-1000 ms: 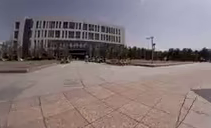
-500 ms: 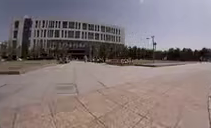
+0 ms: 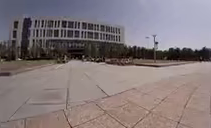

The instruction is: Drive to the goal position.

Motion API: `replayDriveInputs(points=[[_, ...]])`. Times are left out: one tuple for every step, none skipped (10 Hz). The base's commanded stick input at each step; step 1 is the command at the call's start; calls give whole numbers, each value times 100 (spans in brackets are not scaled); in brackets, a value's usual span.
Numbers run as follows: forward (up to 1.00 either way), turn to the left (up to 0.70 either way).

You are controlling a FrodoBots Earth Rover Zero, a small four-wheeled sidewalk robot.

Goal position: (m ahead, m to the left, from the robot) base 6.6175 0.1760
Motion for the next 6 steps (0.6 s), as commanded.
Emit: replayDriveInputs(points=[[100,0],[100,0],[100,0],[100,0],[100,0],[100,0]])
